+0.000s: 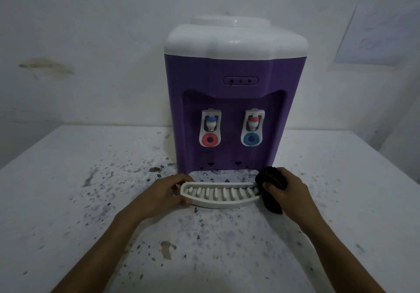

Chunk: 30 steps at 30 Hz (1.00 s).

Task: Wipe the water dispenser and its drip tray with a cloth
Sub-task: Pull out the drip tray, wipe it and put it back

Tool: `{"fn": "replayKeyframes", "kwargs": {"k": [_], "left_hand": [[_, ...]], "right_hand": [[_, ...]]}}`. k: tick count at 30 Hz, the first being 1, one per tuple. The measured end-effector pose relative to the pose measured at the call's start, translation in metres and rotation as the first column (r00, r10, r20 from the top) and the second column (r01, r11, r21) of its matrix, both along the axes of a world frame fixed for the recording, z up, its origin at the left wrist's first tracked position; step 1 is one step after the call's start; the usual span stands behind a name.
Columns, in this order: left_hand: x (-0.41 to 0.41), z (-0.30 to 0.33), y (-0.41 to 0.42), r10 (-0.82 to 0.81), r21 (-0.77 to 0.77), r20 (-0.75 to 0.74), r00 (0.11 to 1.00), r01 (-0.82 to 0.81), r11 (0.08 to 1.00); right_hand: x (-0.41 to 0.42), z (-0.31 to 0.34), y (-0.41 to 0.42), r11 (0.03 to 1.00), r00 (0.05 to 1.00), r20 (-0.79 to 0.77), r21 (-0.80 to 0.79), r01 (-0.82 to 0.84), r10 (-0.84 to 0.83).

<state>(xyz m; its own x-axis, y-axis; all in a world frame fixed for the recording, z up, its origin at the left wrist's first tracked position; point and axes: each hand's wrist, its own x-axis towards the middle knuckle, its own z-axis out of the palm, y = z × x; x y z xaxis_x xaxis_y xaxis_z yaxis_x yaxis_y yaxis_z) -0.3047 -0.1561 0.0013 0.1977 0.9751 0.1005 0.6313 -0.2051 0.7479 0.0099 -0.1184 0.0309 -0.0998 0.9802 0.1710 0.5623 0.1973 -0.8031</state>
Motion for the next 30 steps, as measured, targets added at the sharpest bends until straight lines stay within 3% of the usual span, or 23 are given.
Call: {"fn": "replayKeyframes", "kwargs": {"k": [11, 16, 18, 24, 30], "left_hand": [[0.002, 0.003, 0.003, 0.055, -0.092, 0.145, 0.988, -0.042, 0.995], [0.005, 0.002, 0.003, 0.07, -0.018, 0.167, 0.983, -0.068, 0.998], [0.007, 0.002, 0.003, 0.055, 0.011, 0.169, 0.984, -0.058, 0.998], [0.008, 0.0, 0.003, 0.031, 0.073, 0.211, 0.977, -0.047, 0.996], [0.002, -0.002, 0.007, 0.045, 0.066, 0.222, 0.974, -0.061, 0.996]], "right_hand": [[-0.001, -0.006, 0.0, 0.999, 0.998, -0.066, -0.048, 0.016, -0.019], [0.003, 0.008, 0.003, 0.986, 0.994, -0.037, 0.132, 0.103, -0.099], [0.002, 0.012, 0.007, 0.979, 0.994, 0.01, 0.172, 0.105, -0.108], [-0.012, 0.014, 0.017, 0.995, 0.933, 0.36, 0.096, -0.033, -0.004], [-0.022, 0.016, 0.006, 0.971, 0.934, 0.348, 0.181, -0.155, 0.084]]}}
